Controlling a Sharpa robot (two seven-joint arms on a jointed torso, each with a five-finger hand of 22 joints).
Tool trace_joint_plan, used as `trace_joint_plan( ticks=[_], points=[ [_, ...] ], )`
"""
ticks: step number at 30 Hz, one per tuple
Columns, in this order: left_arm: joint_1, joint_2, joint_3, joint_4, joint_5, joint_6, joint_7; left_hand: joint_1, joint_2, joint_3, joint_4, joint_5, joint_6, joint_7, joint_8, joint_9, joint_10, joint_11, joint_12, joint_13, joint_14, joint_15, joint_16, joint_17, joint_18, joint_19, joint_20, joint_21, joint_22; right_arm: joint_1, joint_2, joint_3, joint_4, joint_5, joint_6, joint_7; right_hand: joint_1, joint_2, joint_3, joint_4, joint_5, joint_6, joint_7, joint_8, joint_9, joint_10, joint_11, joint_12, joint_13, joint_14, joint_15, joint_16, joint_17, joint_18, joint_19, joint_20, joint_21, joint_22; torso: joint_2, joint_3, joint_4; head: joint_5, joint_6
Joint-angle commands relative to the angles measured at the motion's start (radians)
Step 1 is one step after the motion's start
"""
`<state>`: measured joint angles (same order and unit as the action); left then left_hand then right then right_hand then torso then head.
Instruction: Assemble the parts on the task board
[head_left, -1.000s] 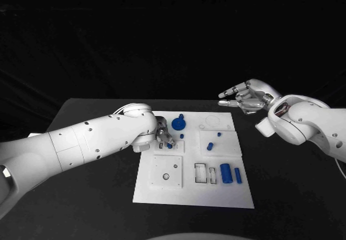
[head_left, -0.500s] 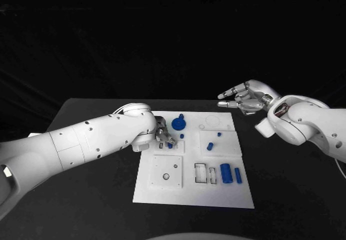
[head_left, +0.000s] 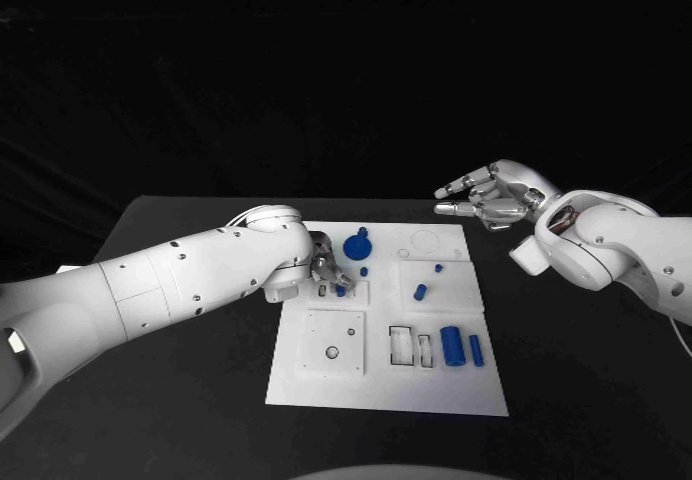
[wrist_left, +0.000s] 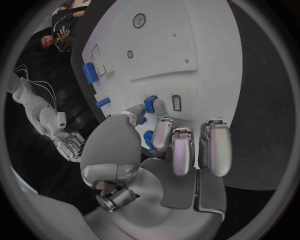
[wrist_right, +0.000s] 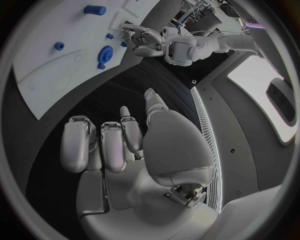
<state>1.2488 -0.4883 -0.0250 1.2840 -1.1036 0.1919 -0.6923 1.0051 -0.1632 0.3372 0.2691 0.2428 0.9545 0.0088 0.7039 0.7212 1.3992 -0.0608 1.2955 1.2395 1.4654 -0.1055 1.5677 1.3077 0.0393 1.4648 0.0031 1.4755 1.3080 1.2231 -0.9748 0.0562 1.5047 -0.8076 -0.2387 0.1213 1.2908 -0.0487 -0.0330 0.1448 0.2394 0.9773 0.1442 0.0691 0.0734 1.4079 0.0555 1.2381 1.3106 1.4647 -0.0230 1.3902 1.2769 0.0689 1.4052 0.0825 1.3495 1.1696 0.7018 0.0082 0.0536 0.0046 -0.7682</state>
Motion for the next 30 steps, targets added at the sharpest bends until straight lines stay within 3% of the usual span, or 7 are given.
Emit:
trace_joint_plan(
  ticks=[1, 6, 10, 14, 19, 23, 30],
  points=[
    [-0.011, -0.009, -0.007, 0.008, 0.011, 0.016, -0.093, -0.011, 0.002, -0.041, 0.015, -0.004, 0.01, -0.002, -0.006, 0.002, 0.008, 0.003, 0.007, 0.002, 0.105, -0.008, 0.003, 0.263, -0.007, 0.058, -0.006, 0.006, 0.115, -0.001, 0.001, 0.0, 0.0, -0.001, 0.014, 0.008, -0.011, 0.001, -0.005, 0.0, -0.006, -0.005, 0.0, 0.006, 0.002, -0.006, 0.001, -0.004, 0.044, 0.044, 0.001, -0.006, -0.002, 0.014, -0.006, -0.001, -0.004, -0.002, 0.0, -0.0007, -0.0001, 0.0, 0.001],
    [-0.011, -0.031, 0.002, 0.033, 0.019, -0.013, -0.084, -0.043, 0.009, -0.116, 0.022, -0.006, 0.011, -0.003, -0.01, 0.005, 0.008, 0.002, 0.006, 0.002, 0.105, -0.009, 0.003, 0.263, -0.006, 0.057, -0.007, 0.004, 0.113, -0.001, 0.001, 0.0, -0.004, -0.001, 0.013, 0.01, -0.013, 0.001, -0.008, 0.002, -0.006, -0.006, 0.0, 0.005, 0.002, -0.008, 0.001, -0.008, 0.042, 0.044, 0.001, -0.008, -0.005, 0.014, -0.008, -0.001, -0.007, -0.007, 0.0, -0.0003, 0.0001, -0.002, 0.002],
    [-0.01, -0.054, 0.021, 0.058, 0.047, -0.042, -0.077, -0.058, 0.031, -0.204, 0.022, -0.096, 0.005, -0.002, -0.014, 0.01, 0.001, 0.002, -0.002, -0.006, 0.105, -0.009, 0.003, 0.263, -0.003, 0.053, -0.008, -0.006, 0.099, -0.001, 0.002, 0.0, -0.009, 0.0, 0.013, 0.011, -0.014, 0.001, -0.009, 0.003, -0.007, -0.006, 0.001, 0.005, 0.002, -0.009, 0.001, -0.009, 0.041, 0.043, 0.001, -0.008, -0.005, 0.014, -0.008, -0.001, -0.008, -0.007, -0.002, 0.0002, 0.0006, -0.002, 0.004],
    [-0.001, -0.073, 0.042, 0.074, 0.081, -0.063, -0.07, -0.04, 0.043, -0.286, 0.023, -0.12, -0.014, 0.005, -0.022, 0.013, -0.014, 0.007, -0.017, -0.025, 0.105, -0.005, 0.003, 0.263, 0.0, 0.048, -0.005, -0.017, 0.085, -0.001, 0.004, -0.001, -0.015, 0.001, 0.012, 0.011, -0.014, 0.001, -0.01, 0.003, -0.007, -0.006, 0.001, 0.005, 0.002, -0.009, 0.001, -0.01, 0.04, 0.043, 0.002, -0.009, -0.006, 0.015, -0.008, -0.001, -0.008, -0.008, -0.001, 0.0005, 0.001, -0.003, 0.009],
    [0.027, -0.091, 0.062, 0.072, 0.121, -0.055, -0.048, 0.01, 0.06, -0.356, 0.024, -0.118, -0.084, 0.035, -0.081, -0.018, -0.056, 0.032, -0.061, -0.076, 0.105, 0.014, 0.003, 0.263, 0.006, 0.037, 0.01, -0.04, 0.054, -0.005, 0.009, -0.002, -0.022, 0.001, 0.013, 0.012, -0.014, 0.001, -0.01, 0.003, -0.007, -0.006, 0.001, 0.005, 0.002, -0.009, 0.001, -0.01, 0.04, 0.043, 0.002, -0.009, -0.006, 0.015, -0.008, -0.001, -0.008, -0.008, 0.0, 0.0013, 0.0001, 0.001, 0.014],
    [0.058, -0.099, 0.069, 0.049, 0.155, -0.005, -0.025, 0.055, 0.074, -0.377, 0.022, -0.117, -0.117, 0.059, -0.136, -0.067, -0.073, 0.053, -0.077, -0.099, 0.105, 0.032, 0.003, 0.263, 0.009, 0.031, 0.026, -0.053, 0.037, -0.006, 0.011, -0.003, -0.026, 0.001, 0.014, 0.012, -0.014, 0.001, -0.01, 0.003, -0.007, -0.006, 0.001, 0.005, 0.002, -0.009, 0.001, -0.01, 0.04, 0.043, 0.002, -0.009, -0.006, 0.015, -0.008, -0.001, -0.008, -0.008, 0.001, 0.0002, -0.0006, 0.0, 0.016],
    [0.109, -0.068, 0.072, -0.059, 0.103, 0.108, 0.003, 0.096, 0.09, -0.393, 0.02, -0.116, -0.103, 0.066, -0.16, -0.105, -0.078, 0.061, -0.08, -0.108, 0.105, 0.04, 0.003, 0.263, 0.012, 0.028, 0.036, -0.059, 0.03, -0.007, 0.013, -0.003, -0.03, 0.001, 0.014, 0.01, -0.016, 0.002, -0.011, 0.004, -0.006, -0.006, 0.001, 0.005, 0.002, -0.009, 0.002, -0.009, 0.041, 0.043, 0.002, -0.009, -0.005, 0.015, -0.008, -0.001, -0.008, -0.008, 0.002, 0.001, -0.0008, 0.0, 0.024]
  ],
)
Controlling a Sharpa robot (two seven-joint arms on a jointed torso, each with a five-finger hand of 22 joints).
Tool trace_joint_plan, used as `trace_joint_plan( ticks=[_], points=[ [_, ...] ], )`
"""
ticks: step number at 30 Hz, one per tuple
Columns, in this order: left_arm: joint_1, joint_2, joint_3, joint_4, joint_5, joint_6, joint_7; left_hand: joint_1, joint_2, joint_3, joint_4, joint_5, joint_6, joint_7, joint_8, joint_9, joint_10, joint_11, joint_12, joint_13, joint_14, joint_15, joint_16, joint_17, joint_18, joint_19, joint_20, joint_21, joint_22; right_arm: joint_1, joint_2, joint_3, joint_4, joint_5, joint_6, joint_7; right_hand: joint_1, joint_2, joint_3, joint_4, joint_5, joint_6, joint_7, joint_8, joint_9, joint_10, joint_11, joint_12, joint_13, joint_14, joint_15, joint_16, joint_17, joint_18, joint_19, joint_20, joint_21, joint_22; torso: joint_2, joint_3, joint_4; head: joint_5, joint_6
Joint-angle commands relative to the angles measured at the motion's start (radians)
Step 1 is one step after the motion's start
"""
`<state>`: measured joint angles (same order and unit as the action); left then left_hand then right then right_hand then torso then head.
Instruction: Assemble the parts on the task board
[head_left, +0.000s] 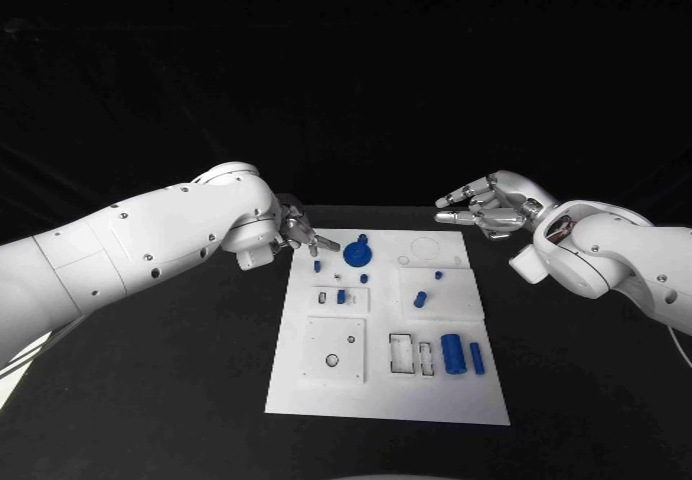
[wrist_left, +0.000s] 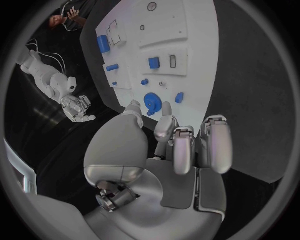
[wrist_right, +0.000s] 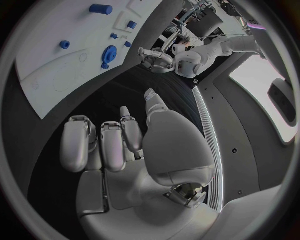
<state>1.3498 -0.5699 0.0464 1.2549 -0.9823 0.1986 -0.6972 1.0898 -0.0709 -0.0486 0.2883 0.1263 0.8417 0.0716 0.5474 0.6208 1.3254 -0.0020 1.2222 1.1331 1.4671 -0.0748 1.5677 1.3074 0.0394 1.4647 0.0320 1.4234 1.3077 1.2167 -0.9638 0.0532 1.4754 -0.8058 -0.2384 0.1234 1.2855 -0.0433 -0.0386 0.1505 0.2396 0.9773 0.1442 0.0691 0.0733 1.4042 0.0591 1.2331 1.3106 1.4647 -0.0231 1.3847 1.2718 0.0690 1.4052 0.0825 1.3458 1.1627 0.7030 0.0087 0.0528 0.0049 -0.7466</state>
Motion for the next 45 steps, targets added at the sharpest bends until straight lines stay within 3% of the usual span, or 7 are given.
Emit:
trace_joint_plan(
  ticks=[1, 6, 14, 23, 34, 45],
  points=[
    [0.011, 0.022, 0.0, -0.049, -0.037, 0.112, 0.012, 0.015, 0.0, -0.008, 0.001, 0.0, 0.013, 0.003, -0.004, -0.008, -0.004, 0.002, -0.006, -0.001, 0.104, 0.009, 0.003, 0.263, 0.012, 0.028, 0.008, -0.007, 0.03, -0.001, 0.002, 0.0, -0.001, -0.001, 0.013, 0.007, -0.01, -0.003, -0.006, -0.001, -0.006, -0.006, 0.001, 0.005, 0.002, -0.006, -0.002, -0.004, 0.041, 0.043, 0.002, -0.003, 0.0, 0.015, -0.008, -0.001, -0.005, -0.001, 0.001, 0.0004, -0.0001, 0.0, 0.003],
    [0.021, 0.072, -0.005, -0.154, -0.099, 0.151, 0.04, 0.025, 0.008, -0.012, 0.001, 0.001, 0.026, 0.001, -0.003, -0.015, -0.001, 0.0, -0.002, 0.002, 0.104, 0.009, 0.003, 0.263, 0.012, 0.029, 0.008, -0.007, 0.032, -0.001, 0.005, 0.0, -0.001, -0.002, 0.013, 0.006, -0.01, -0.003, -0.006, -0.001, -0.006, -0.006, 0.001, 0.005, 0.002, -0.005, -0.002, -0.003, 0.041, 0.044, 0.002, -0.003, 0.001, 0.014, -0.008, -0.001, -0.004, 0.0, 0.001, -0.0014, 0.0008, 0.001, 0.004],
    [0.022, 0.128, -0.028, -0.256, -0.136, 0.187, 0.071, 0.044, 0.03, -0.013, 0.0, 0.0, 0.048, -0.004, 0.0, -0.027, 0.01, -0.004, 0.01, 0.014, 0.104, 0.005, 0.003, 0.263, 0.01, 0.033, 0.006, -0.002, 0.041, -0.001, 0.011, 0.0, -0.004, -0.008, 0.016, 0.005, -0.004, 0.004, -0.007, -0.003, 0.006, -0.007, 0.0, 0.006, 0.002, -0.005, -0.002, -0.003, 0.041, 0.044, 0.001, -0.003, 0.002, 0.014, -0.008, -0.001, -0.005, 0.0, 0.006, -0.0031, -0.0038, 0.008, 0.005],
    [0.011, 0.162, -0.044, -0.307, -0.147, 0.191, 0.099, 0.053, 0.039, -0.013, 0.001, 0.0, 0.059, -0.008, 0.004, -0.029, 0.014, -0.007, 0.016, 0.019, 0.104, 0.003, 0.003, 0.263, 0.009, 0.035, 0.005, 0.002, 0.047, -0.001, 0.014, 0.0, -0.009, -0.013, 0.014, 0.007, -0.002, 0.006, -0.008, -0.004, 0.014, -0.007, 0.0, 0.006, 0.002, -0.005, -0.003, -0.002, 0.04, 0.044, 0.001, -0.004, 0.002, 0.014, -0.007, -0.001, -0.006, 0.0, 0.007, -0.0037, -0.0033, 0.008, 0.003],
    [-0.005, 0.188, -0.052, -0.328, -0.139, 0.212, 0.115, 0.052, 0.055, -0.015, 0.002, 0.001, 0.074, -0.013, 0.01, -0.029, 0.029, -0.011, 0.033, 0.039, 0.104, 0.0, 0.003, 0.263, 0.007, 0.039, 0.002, 0.009, 0.058, -0.001, 0.019, 0.0, -0.012, -0.015, 0.016, 0.005, -0.002, 0.006, -0.008, -0.004, 0.014, -0.007, 0.0, 0.006, 0.002, -0.005, -0.003, -0.002, 0.04, 0.044, 0.001, -0.004, 0.002, 0.014, -0.007, -0.001, -0.006, 0.0, 0.005, -0.0031, -0.0041, 0.01, -0.002],
    [-0.01, 0.194, -0.055, -0.331, -0.124, 0.232, 0.117, 0.073, 0.064, -0.009, -0.004, 0.006, 0.081, -0.017, 0.013, -0.026, 0.031, -0.015, 0.034, 0.041, 0.104, -0.003, 0.003, 0.263, 0.006, 0.04, -0.001, 0.012, 0.062, -0.001, 0.021, 0.0, -0.014, -0.015, 0.019, 0.003, -0.002, 0.006, -0.008, -0.004, 0.014, -0.007, 0.0, 0.006, 0.002, -0.005, -0.003, -0.002, 0.04, 0.044, 0.001, -0.004, 0.002, 0.014, -0.007, -0.001, -0.006, 0.0, 0.005, -0.0025, -0.0034, 0.008, -0.001]
  ],
)
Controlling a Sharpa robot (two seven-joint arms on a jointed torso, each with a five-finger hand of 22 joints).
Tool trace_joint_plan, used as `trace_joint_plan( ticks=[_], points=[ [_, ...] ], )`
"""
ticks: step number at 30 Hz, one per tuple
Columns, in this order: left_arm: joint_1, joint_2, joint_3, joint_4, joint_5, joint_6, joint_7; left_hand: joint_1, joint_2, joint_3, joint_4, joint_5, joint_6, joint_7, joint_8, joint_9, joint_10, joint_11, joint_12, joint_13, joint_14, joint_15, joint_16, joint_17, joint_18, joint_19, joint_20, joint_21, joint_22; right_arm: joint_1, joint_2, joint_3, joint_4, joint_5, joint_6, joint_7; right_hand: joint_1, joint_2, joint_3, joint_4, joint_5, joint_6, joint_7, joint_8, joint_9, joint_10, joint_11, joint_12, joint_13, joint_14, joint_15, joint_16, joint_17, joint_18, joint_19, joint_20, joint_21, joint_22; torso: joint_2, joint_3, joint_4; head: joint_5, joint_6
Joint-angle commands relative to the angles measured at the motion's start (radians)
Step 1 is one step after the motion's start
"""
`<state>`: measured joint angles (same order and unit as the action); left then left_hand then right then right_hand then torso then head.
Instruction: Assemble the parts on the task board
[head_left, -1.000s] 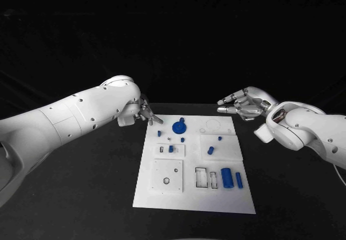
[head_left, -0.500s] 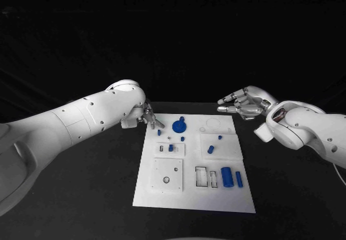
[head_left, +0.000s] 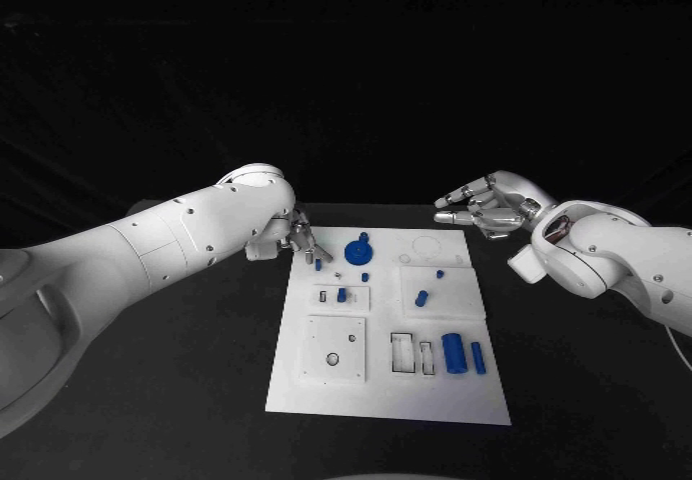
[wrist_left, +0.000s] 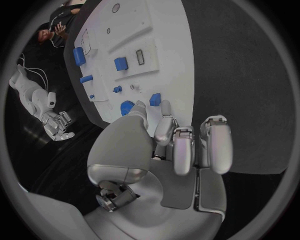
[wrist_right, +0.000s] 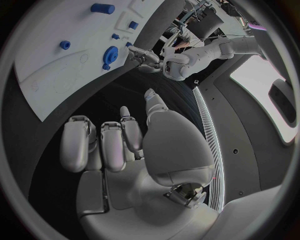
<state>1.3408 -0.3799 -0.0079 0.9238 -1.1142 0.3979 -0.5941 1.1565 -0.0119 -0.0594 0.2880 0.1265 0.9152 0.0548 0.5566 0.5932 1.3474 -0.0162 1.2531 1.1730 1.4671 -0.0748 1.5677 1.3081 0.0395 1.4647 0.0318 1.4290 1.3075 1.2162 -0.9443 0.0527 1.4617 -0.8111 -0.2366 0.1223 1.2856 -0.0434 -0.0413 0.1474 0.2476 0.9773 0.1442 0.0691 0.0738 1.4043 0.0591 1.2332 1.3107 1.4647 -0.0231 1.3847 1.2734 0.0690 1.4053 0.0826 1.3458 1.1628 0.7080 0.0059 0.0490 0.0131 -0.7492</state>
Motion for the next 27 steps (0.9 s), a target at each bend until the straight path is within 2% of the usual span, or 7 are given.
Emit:
trace_joint_plan(
  ticks=[1, 8, 14, 18, 22, 24, 27],
  points=[
    [-0.001, 0.004, 0.0, 0.0, 0.008, 0.034, 0.014, 0.009, 0.006, 0.003, -0.004, 0.006, 0.007, 0.0, 0.004, 0.002, 0.009, -0.001, 0.004, 0.001, 0.104, -0.003, 0.003, 0.263, 0.006, 0.04, -0.001, 0.006, 0.062, -0.001, 0.002, 0.0, 0.0, -0.01, 0.017, 0.004, -0.002, 0.006, -0.006, -0.001, 0.006, -0.007, 0.0, 0.006, 0.001, -0.005, -0.003, -0.002, 0.04, 0.044, 0.001, -0.004, 0.001, 0.014, -0.007, -0.001, -0.006, 0.0, 0.0, 0.0002, 0.0004, 0.0, 0.001],
    [-0.003, 0.006, -0.001, -0.001, 0.01, 0.03, 0.012, 0.038, 0.018, 0.019, -0.006, 0.008, 0.008, -0.001, 0.004, 0.005, 0.009, -0.003, 0.002, 0.0, 0.104, -0.005, 0.003, 0.263, 0.006, 0.04, -0.004, 0.005, 0.062, -0.001, 0.003, 0.0, -0.001, -0.01, 0.018, 0.004, -0.001, 0.007, -0.007, -0.001, 0.008, -0.007, 0.0, 0.006, 0.001, -0.005, -0.003, -0.002, 0.04, 0.044, 0.001, -0.004, 0.001, 0.014, -0.007, -0.002, -0.006, -0.001, 0.0, 0.0001, 0.0007, 0.002, 0.002],
    [-0.004, 0.006, -0.001, -0.001, 0.017, 0.0, 0.016, 0.102, 0.052, 0.073, -0.022, 0.01, 0.004, -0.006, 0.004, 0.011, 0.009, -0.007, 0.0, 0.0, 0.104, -0.009, 0.003, 0.263, 0.006, 0.039, -0.007, 0.003, 0.061, -0.001, 0.003, 0.0, -0.001, -0.01, 0.019, 0.004, -0.001, 0.007, -0.007, -0.001, 0.008, -0.007, 0.0, 0.006, 0.001, -0.005, -0.003, -0.002, 0.04, 0.044, 0.001, -0.004, 0.001, 0.014, -0.007, -0.002, -0.006, -0.001, 0.0, 0.0002, 0.0, 0.003, 0.001],
    [-0.005, 0.006, -0.001, -0.001, 0.029, -0.02, 0.019, 0.156, 0.069, 0.121, -0.046, 0.013, -0.001, -0.012, 0.004, 0.015, 0.008, -0.012, -0.002, -0.001, 0.104, -0.013, 0.003, 0.263, 0.007, 0.038, -0.01, 0.001, 0.058, -0.001, 0.004, 0.0, -0.002, -0.01, 0.02, 0.003, -0.001, 0.007, -0.007, -0.001, 0.008, -0.007, 0.0, 0.006, 0.001, -0.005, -0.003, -0.002, 0.04, 0.044, 0.001, -0.004, 0.001, 0.014, -0.007, -0.002, -0.006, -0.001, 0.001, 0.0003, 0.0002, 0.002, 0.0],
    [-0.005, 0.007, -0.001, -0.002, 0.056, -0.048, 0.02, 0.232, 0.089, 0.216, -0.09, 0.014, -0.015, -0.015, 0.002, 0.021, 0.004, -0.016, -0.007, -0.002, 0.104, -0.018, 0.003, 0.263, 0.008, 0.037, -0.016, -0.002, 0.056, -0.001, 0.004, 0.0, -0.003, -0.01, 0.022, 0.003, -0.001, 0.007, -0.007, -0.001, 0.008, -0.007, 0.0, 0.006, 0.001, -0.005, -0.003, -0.002, 0.04, 0.044, 0.001, -0.004, 0.001, 0.014, -0.007, -0.002, -0.006, -0.001, 0.001, 0.0001, 0.0001, 0.002, 0.0],
    [-0.005, 0.007, -0.001, -0.003, 0.074, -0.065, 0.022, 0.25, 0.085, 0.264, -0.105, 0.015, -0.02, -0.013, 0.003, 0.026, 0.004, -0.014, -0.009, -0.003, 0.104, -0.017, 0.003, 0.263, 0.008, 0.037, -0.016, -0.003, 0.055, -0.001, 0.005, 0.0, -0.004, -0.01, 0.023, 0.002, 0.0, 0.008, -0.007, -0.001, 0.009, -0.007, 0.0, 0.006, 0.002, -0.005, -0.003, -0.001, 0.041, 0.044, 0.001, -0.004, 0.001, 0.014, -0.007, -0.002, -0.006, 0.0, 0.001, 0.0006, 0.0006, 0.002, -0.002],
    [-0.005, 0.006, -0.001, -0.005, 0.091, -0.083, 0.024, 0.238, 0.057, 0.375, -0.115, 0.014, -0.025, -0.003, 0.017, 0.045, 0.005, -0.013, -0.012, -0.005, 0.104, -0.01, 0.003, 0.263, 0.009, 0.036, -0.015, -0.006, 0.053, -0.001, 0.005, 0.0, -0.005, -0.01, 0.026, 0.001, 0.0, 0.008, -0.007, -0.001, 0.009, -0.007, 0.0, 0.006, 0.002, -0.005, -0.003, -0.001, 0.041, 0.044, 0.001, -0.004, 0.001, 0.014, -0.007, -0.002, -0.006, 0.0, 0.0, 0.001, 0.001, 0.002, -0.002]
  ],
)
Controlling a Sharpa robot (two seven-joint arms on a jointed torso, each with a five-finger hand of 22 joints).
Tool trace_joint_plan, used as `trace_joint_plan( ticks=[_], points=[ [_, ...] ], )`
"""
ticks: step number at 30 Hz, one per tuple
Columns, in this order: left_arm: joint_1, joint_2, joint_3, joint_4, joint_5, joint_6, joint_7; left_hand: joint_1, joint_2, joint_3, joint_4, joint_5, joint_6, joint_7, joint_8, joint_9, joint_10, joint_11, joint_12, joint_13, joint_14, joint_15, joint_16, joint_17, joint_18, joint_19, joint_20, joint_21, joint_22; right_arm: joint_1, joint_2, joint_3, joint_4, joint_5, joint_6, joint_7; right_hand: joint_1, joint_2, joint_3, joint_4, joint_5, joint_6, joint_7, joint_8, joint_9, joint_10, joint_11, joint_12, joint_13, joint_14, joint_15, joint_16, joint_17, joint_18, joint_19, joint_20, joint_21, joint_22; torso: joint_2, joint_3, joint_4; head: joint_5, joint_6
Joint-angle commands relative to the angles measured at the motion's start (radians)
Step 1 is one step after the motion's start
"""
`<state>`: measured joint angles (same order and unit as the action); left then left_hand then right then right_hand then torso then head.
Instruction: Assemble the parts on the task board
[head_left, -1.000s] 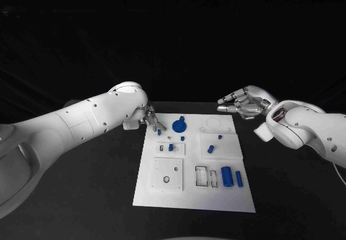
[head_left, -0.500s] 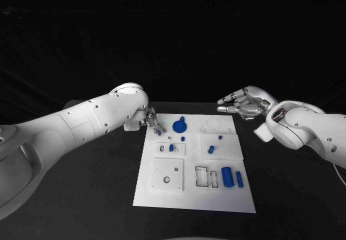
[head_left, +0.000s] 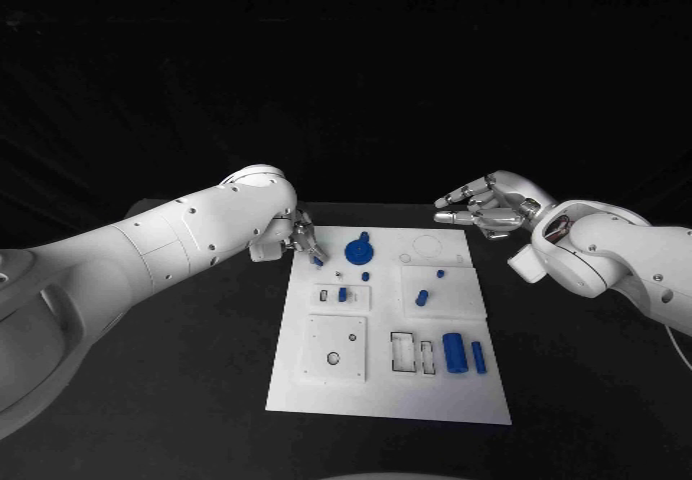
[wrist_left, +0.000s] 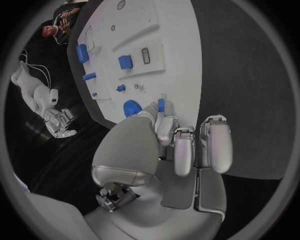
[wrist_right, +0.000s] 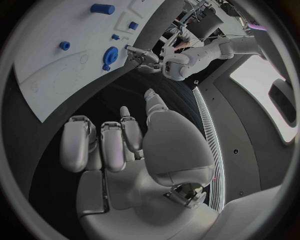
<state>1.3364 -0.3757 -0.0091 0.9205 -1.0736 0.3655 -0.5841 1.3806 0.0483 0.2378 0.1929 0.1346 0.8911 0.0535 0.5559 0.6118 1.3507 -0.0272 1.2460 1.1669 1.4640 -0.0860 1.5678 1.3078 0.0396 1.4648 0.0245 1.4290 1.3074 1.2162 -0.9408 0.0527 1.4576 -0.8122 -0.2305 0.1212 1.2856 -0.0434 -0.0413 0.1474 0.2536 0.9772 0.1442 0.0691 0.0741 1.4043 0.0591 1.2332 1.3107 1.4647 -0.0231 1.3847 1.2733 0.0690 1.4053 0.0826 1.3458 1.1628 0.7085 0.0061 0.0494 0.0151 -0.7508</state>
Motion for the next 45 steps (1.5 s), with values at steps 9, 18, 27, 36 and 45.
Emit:
trace_joint_plan(
  ticks=[9, 18, 27, 36, 45],
  points=[
    [0.0, -0.023, -0.001, 0.032, 0.067, -0.092, 0.017, -0.079, -0.107, 0.335, -0.064, 0.023, -0.012, -0.004, 0.055, 0.078, 0.01, 0.002, -0.006, 0.001, 0.107, 0.003, 0.003, 0.263, 0.01, 0.036, -0.005, -0.01, 0.053, -0.002, 0.002, -0.001, -0.004, -0.009, 0.025, 0.0, 0.0, 0.008, -0.007, -0.001, 0.003, -0.007, 0.0, 0.006, 0.001, -0.005, -0.003, -0.001, 0.041, 0.044, 0.001, -0.004, 0.001, 0.014, -0.007, -0.002, -0.006, 0.0, -0.003, 0.0025, 0.002, 0.0, 0.003],
    [-0.008, -0.109, -0.008, 0.194, 0.07, -0.221, 0.024, -0.125, -0.138, 0.414, -0.095, 0.027, -0.009, -0.007, 0.07, 0.099, 0.021, 0.0, 0.003, 0.011, 0.107, 0.0, 0.003, 0.263, 0.007, 0.039, -0.004, -0.006, 0.061, -0.003, -0.002, -0.002, -0.003, -0.004, 0.025, 0.0, 0.001, 0.008, -0.008, -0.001, 0.003, -0.006, 0.0, 0.006, 0.001, -0.004, -0.003, 0.0, 0.041, 0.044, 0.001, -0.004, 0.001, 0.014, -0.007, -0.002, -0.006, 0.0, -0.009, 0.0058, 0.0058, 0.0, -0.002],
    [-0.052, -0.202, -0.011, 0.378, -0.007, -0.33, 0.038, -0.132, -0.148, 0.432, -0.104, 0.028, -0.006, -0.009, 0.074, 0.104, 0.025, -0.002, 0.007, 0.015, 0.107, -0.001, 0.003, 0.263, 0.006, 0.041, -0.005, -0.002, 0.067, -0.003, -0.008, -0.003, 0.0, -0.001, 0.026, 0.0, 0.001, 0.008, -0.008, -0.001, 0.003, -0.006, 0.0, 0.006, 0.001, -0.004, -0.003, 0.0, 0.041, 0.044, 0.001, -0.004, 0.001, 0.014, -0.007, -0.002, -0.006, 0.0, -0.011, 0.0045, 0.0096, -0.001, -0.006],
    [-0.093, -0.254, -0.011, 0.474, -0.066, -0.385, 0.043, -0.137, -0.155, 0.447, -0.11, 0.027, -0.003, -0.01, 0.077, 0.107, 0.029, -0.003, 0.01, 0.019, 0.107, -0.002, 0.003, 0.263, 0.005, 0.044, -0.007, 0.003, 0.074, -0.004, -0.009, -0.004, 0.0, 0.001, 0.027, 0.001, 0.001, 0.008, -0.008, -0.001, 0.003, -0.006, 0.0, 0.006, 0.001, -0.004, -0.003, 0.0, 0.041, 0.044, 0.001, -0.004, 0.001, 0.014, -0.007, -0.002, -0.006, 0.0, -0.013, 0.0022, 0.0112, 0.003, -0.011],
    [-0.108, -0.277, -0.011, 0.52, -0.096, -0.339, 0.023, -0.14, -0.16, 0.454, -0.114, 0.027, -0.001, -0.011, 0.079, 0.109, 0.031, -0.004, 0.013, 0.022, 0.107, -0.003, 0.003, 0.263, 0.004, 0.045, -0.007, 0.004, 0.076, -0.006, -0.009, -0.004, 0.0, 0.001, 0.028, 0.001, 0.001, 0.008, -0.008, -0.001, 0.003, -0.006, 0.0, 0.006, 0.001, -0.004, -0.003, 0.0, 0.041, 0.044, 0.001, -0.004, 0.001, 0.014, -0.007, -0.002, -0.006, 0.0, -0.013, 0.0027, 0.0094, 0.004, -0.017]
  ],
)
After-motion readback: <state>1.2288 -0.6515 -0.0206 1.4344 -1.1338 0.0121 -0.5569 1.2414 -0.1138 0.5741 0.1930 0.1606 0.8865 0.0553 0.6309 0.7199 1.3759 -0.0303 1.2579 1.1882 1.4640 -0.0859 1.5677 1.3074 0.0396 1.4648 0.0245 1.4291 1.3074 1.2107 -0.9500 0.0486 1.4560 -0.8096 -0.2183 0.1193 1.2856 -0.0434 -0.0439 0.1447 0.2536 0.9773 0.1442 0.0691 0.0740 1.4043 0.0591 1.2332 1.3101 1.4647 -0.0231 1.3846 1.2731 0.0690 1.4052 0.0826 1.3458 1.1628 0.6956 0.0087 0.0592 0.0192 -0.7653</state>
